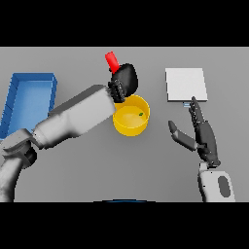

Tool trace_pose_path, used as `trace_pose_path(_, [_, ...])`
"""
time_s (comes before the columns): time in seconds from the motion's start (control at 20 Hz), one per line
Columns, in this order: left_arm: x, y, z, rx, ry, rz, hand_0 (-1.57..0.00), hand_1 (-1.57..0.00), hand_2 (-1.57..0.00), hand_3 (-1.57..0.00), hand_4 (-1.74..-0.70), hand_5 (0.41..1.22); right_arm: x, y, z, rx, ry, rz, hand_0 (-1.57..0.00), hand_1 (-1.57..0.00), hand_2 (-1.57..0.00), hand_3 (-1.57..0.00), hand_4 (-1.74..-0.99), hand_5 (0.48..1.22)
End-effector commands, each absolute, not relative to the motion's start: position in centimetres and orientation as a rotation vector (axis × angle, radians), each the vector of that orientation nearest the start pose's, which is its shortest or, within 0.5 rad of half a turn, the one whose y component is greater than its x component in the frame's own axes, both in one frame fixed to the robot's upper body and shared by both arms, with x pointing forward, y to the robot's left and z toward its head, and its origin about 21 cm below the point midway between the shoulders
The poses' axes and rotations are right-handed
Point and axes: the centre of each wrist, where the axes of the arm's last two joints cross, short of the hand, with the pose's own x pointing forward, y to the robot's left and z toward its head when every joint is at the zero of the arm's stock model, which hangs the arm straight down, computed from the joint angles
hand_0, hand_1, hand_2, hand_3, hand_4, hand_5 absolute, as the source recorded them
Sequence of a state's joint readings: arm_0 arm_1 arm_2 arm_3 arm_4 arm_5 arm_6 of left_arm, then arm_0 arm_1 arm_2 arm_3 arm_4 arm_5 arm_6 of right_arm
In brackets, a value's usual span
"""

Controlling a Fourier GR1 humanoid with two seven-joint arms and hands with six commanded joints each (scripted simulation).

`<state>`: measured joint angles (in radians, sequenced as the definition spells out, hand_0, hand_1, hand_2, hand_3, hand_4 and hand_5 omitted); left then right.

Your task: Pick up the red beaker and tilt it to pour out 1 green nut into yellow bowl. Pick up the yellow bowl and place it on the metallic measuring scale.

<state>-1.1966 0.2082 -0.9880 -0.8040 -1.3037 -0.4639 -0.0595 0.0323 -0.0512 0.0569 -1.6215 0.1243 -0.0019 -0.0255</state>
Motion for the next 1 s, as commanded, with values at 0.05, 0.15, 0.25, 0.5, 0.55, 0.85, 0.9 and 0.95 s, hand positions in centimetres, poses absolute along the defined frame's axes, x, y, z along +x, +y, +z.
trace_pose_path(0.05, [39.4,1.8,11.8,-1.403,0.849,2.761,-1.57,-1.57,-1.57,-1.56,-1.74,1.221,24.0,-22.8,0.6,-0.097,-1.610,0.168,0.00,0.00,0.00,0.00,-1.280,0.601])
trace_pose_path(0.15, [39.5,1.7,12.2,-1.435,0.784,2.737,-1.57,-1.57,-1.57,-1.57,-1.74,1.221,24.0,-23.0,0.3,-0.111,-1.612,0.181,0.00,0.00,0.00,0.00,-1.282,0.603])
trace_pose_path(0.25, [39.4,1.5,12.1,-1.440,0.728,2.713,-1.57,-1.57,-1.57,-1.57,-1.74,1.221,24.2,-22.6,0.5,-0.117,-1.628,0.179,0.00,0.00,0.00,0.00,-1.274,0.592])
trace_pose_path(0.5, [39.8,1.1,12.6,-1.477,0.671,2.649,-1.57,-1.57,-1.57,-1.57,-1.74,1.221,24.1,-23.1,0.2,-0.134,-1.607,0.184,0.00,0.00,0.00,0.00,-1.238,0.584])
trace_pose_path(0.55, [40.1,1.4,13.1,-1.475,0.682,2.640,-1.57,-1.57,-1.57,-1.57,-1.74,1.221,24.3,-23.2,0.3,-0.123,-1.613,0.183,0.00,0.00,0.00,0.00,-1.235,0.584])
trace_pose_path(0.85, [42.1,1.9,20.0,-1.647,0.844,2.513,-1.57,-1.27,-1.25,-1.57,-1.64,1.189,24.3,-22.5,0.7,-0.100,-1.652,0.194,0.00,0.00,0.00,0.00,-1.222,0.609])
trace_pose_path(0.9, [42.5,1.9,22.4,-1.731,0.874,2.457,-1.57,-1.33,-1.32,-1.36,-1.66,1.196,24.4,-22.4,0.7,-0.087,-1.651,0.188,0.00,0.00,0.00,0.00,-1.224,0.615])
trace_pose_path(0.95, [42.9,2.2,23.9,-1.776,0.908,2.432,-1.57,-1.38,-1.37,-1.21,-1.68,1.201,24.6,-22.6,0.7,-0.081,-1.647,0.182,0.00,0.00,0.00,0.00,-1.231,0.620])
